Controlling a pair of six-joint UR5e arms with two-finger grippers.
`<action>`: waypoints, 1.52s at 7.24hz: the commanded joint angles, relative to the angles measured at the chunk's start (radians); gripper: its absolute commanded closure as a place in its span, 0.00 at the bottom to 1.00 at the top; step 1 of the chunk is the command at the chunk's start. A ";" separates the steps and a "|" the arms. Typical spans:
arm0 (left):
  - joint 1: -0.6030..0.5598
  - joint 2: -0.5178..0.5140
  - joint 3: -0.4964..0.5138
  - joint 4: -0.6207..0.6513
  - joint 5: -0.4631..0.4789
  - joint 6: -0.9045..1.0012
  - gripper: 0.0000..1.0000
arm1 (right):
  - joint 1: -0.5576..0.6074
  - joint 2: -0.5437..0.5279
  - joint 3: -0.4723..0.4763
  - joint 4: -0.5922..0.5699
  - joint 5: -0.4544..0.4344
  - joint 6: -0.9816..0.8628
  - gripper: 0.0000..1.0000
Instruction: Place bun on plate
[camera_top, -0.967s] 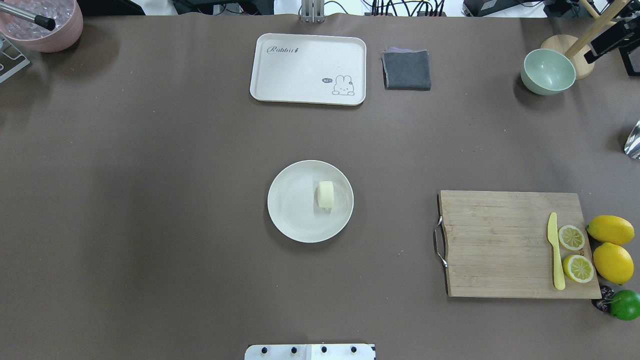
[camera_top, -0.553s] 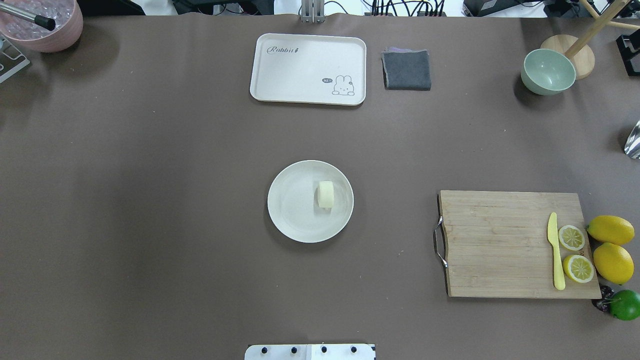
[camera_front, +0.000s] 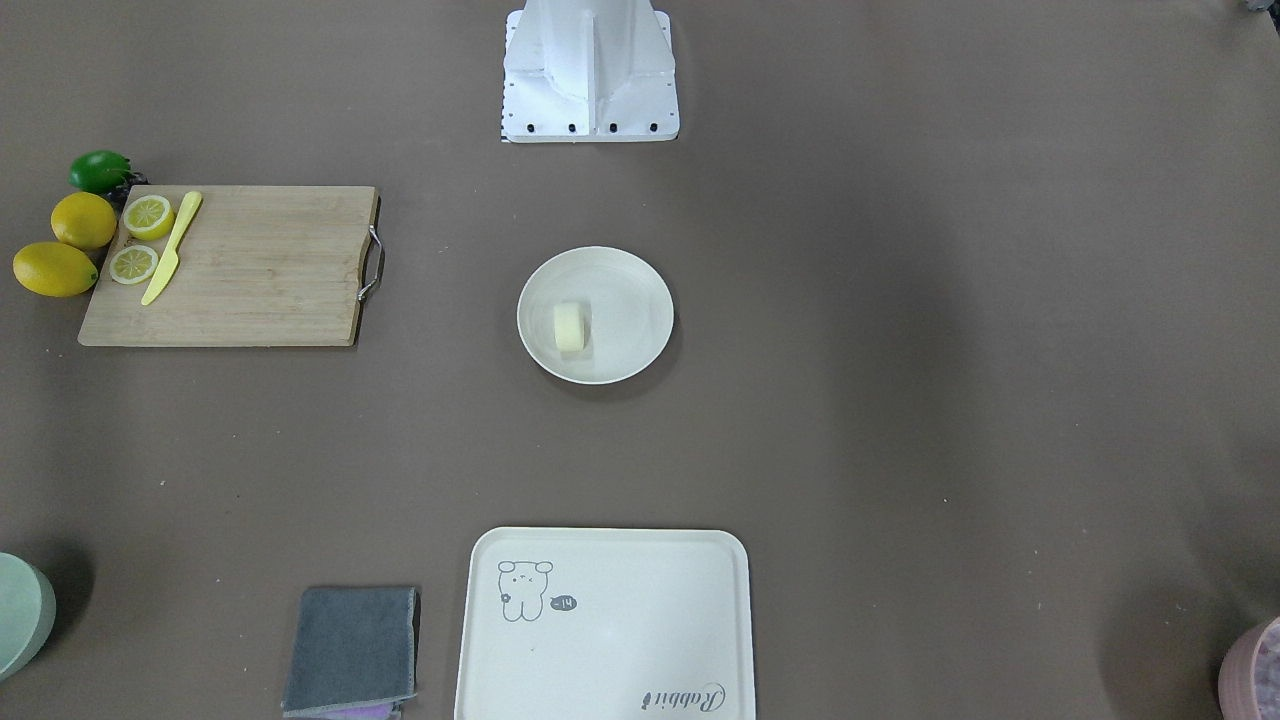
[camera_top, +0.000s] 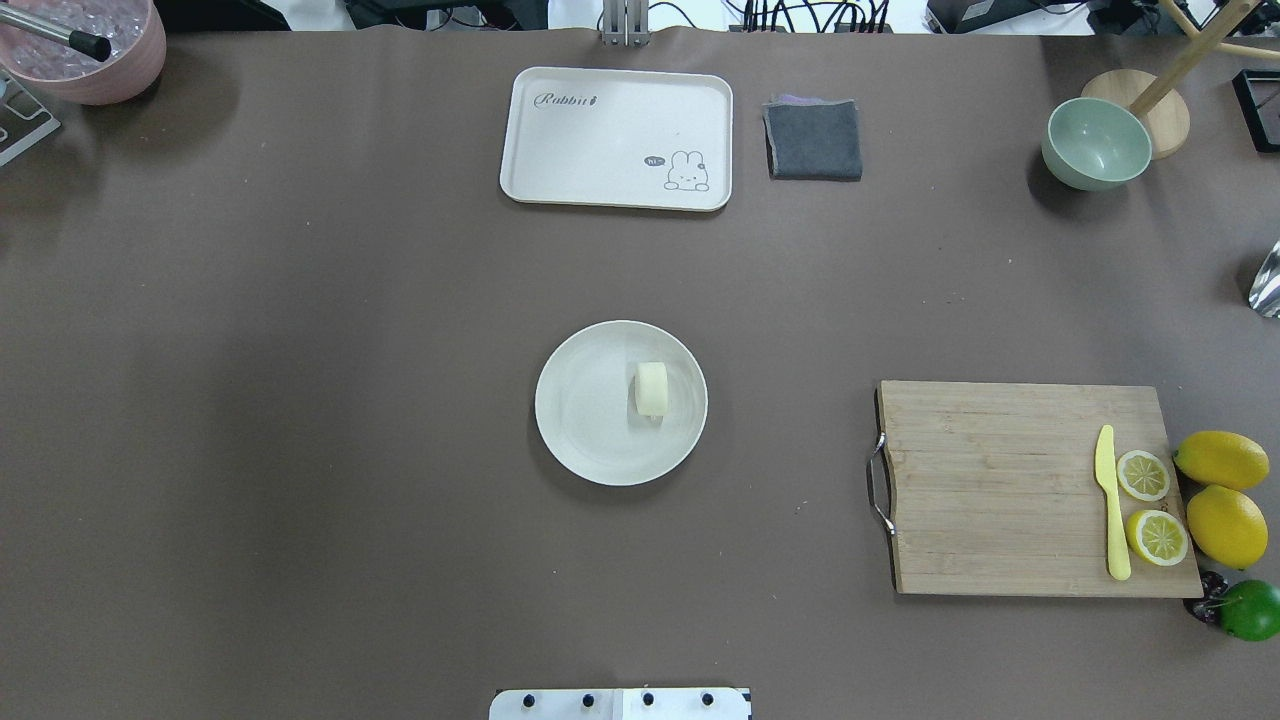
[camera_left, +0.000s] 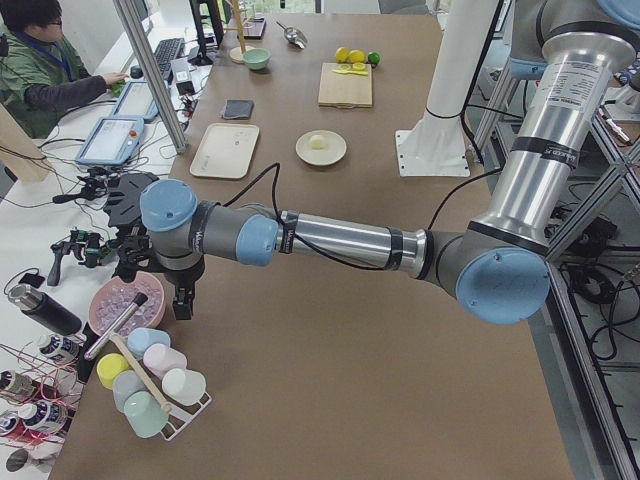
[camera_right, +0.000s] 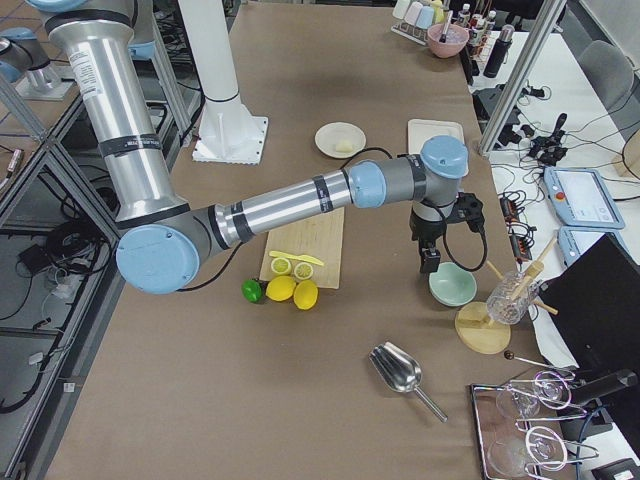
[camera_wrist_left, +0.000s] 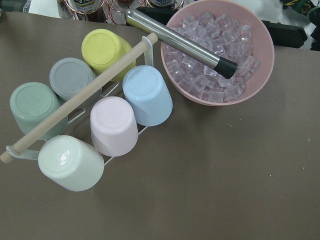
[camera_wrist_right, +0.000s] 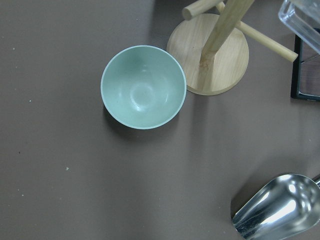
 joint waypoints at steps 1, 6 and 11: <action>0.017 -0.001 -0.002 -0.001 0.000 -0.054 0.02 | 0.001 -0.001 -0.004 -0.001 0.006 0.007 0.00; 0.068 -0.001 -0.005 -0.011 0.059 -0.139 0.02 | -0.003 0.017 -0.016 0.011 0.003 0.031 0.00; 0.069 0.022 -0.007 -0.014 0.050 -0.053 0.02 | -0.009 0.026 -0.010 0.014 0.005 0.047 0.00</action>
